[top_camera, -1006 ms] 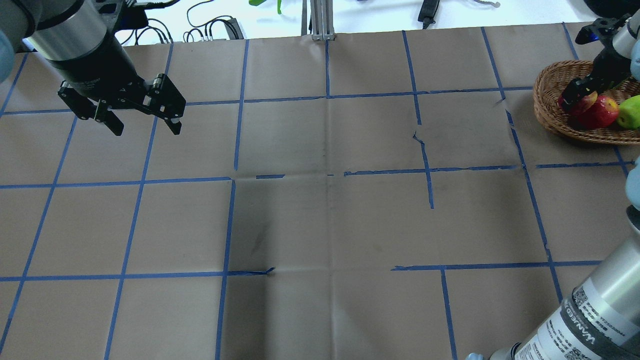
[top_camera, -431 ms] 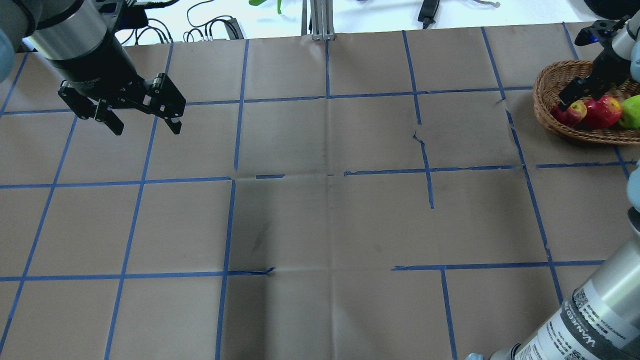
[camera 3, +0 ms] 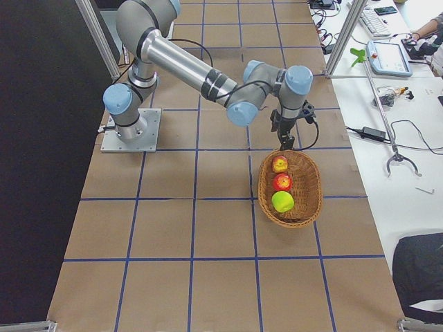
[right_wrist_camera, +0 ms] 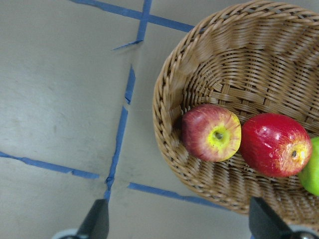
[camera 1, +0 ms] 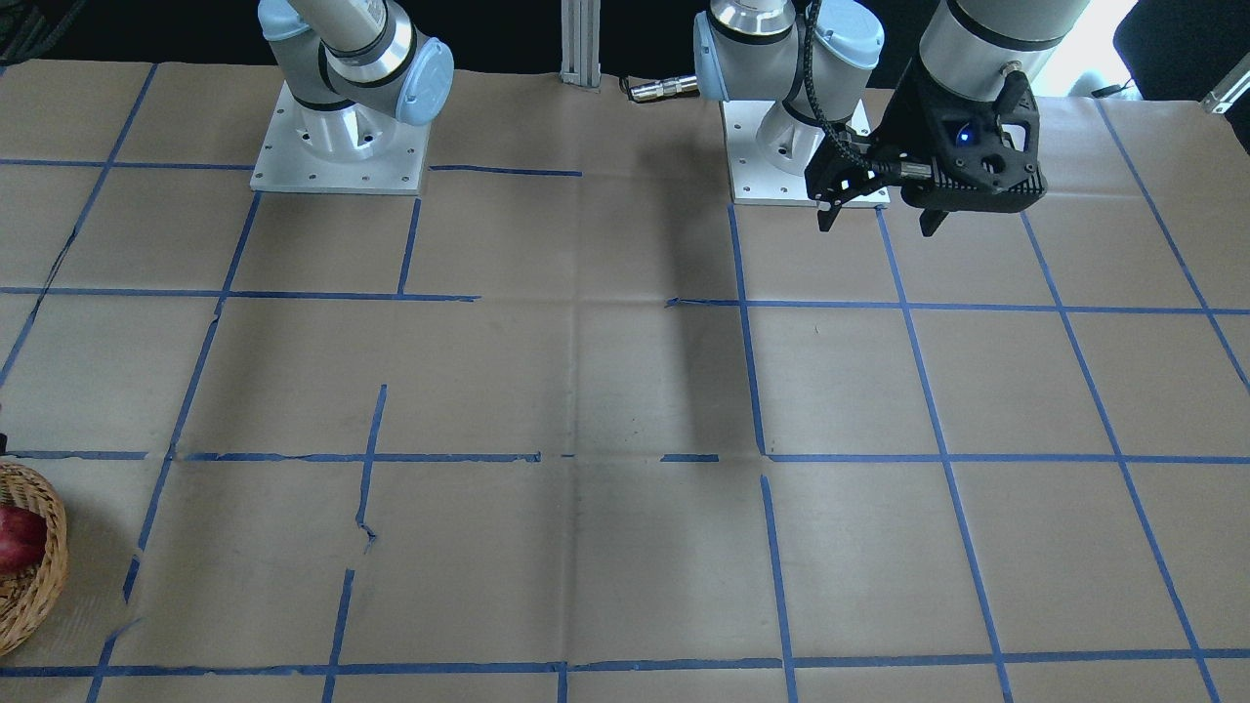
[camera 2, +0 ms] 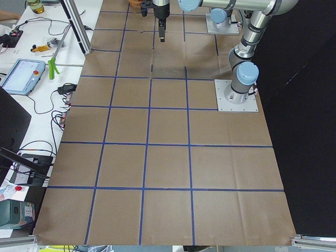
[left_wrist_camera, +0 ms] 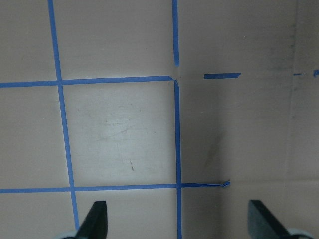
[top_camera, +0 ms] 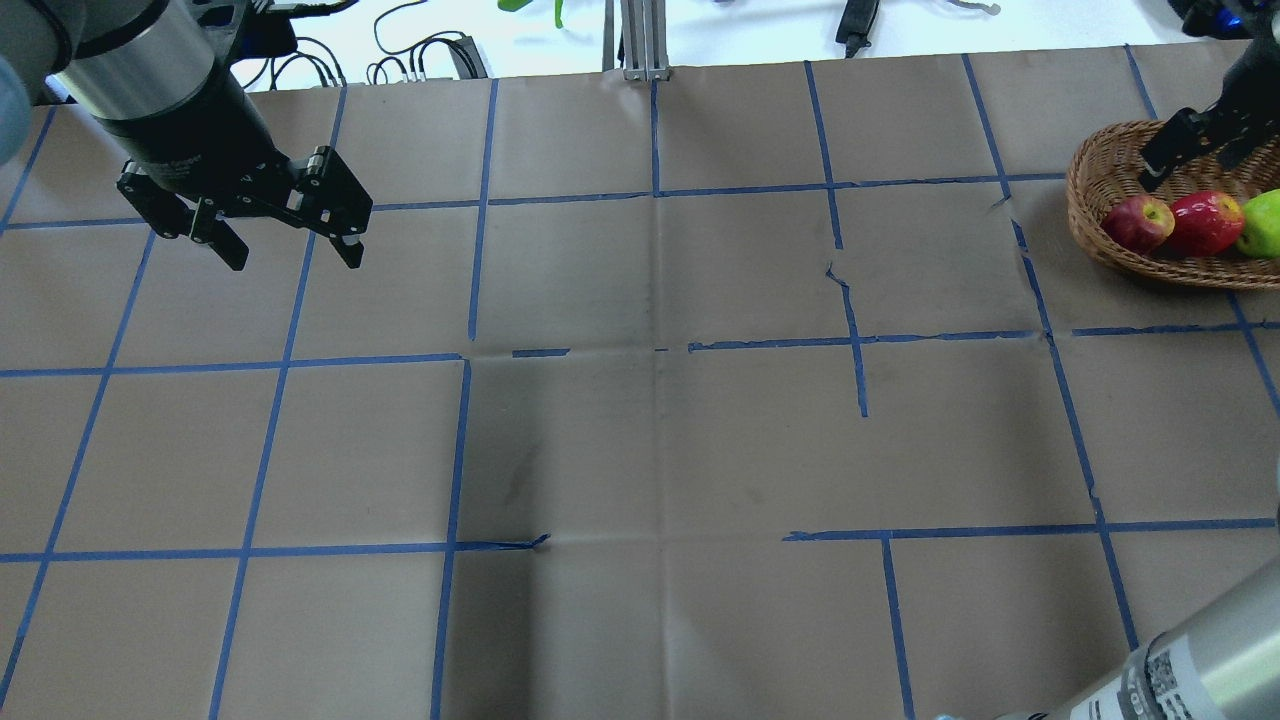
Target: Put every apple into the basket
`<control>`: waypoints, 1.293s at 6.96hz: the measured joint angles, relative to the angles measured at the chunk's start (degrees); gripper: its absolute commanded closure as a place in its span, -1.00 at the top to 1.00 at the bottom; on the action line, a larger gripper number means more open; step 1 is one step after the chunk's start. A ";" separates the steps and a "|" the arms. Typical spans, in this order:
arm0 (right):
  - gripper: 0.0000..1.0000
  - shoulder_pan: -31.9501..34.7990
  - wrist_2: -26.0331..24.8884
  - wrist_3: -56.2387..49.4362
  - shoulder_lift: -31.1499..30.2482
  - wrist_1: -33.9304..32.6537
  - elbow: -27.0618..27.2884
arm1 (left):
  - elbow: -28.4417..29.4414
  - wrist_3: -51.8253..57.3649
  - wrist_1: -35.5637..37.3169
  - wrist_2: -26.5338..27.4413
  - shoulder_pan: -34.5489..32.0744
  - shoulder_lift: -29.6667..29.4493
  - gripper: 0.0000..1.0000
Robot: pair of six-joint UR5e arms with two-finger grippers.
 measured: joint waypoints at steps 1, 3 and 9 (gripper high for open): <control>0.98 0.92 -0.06 2.26 -5.25 5.42 0.32 | 0.00 0.00 0.00 0.00 0.00 0.00 0.96; 0.98 1.65 -0.33 7.71 -14.30 12.42 2.77 | 0.00 0.00 0.00 0.00 0.00 -0.01 0.96; 0.99 27.23 -0.35 45.89 -20.03 12.72 5.38 | 0.15 0.00 0.00 0.00 0.00 -0.02 0.96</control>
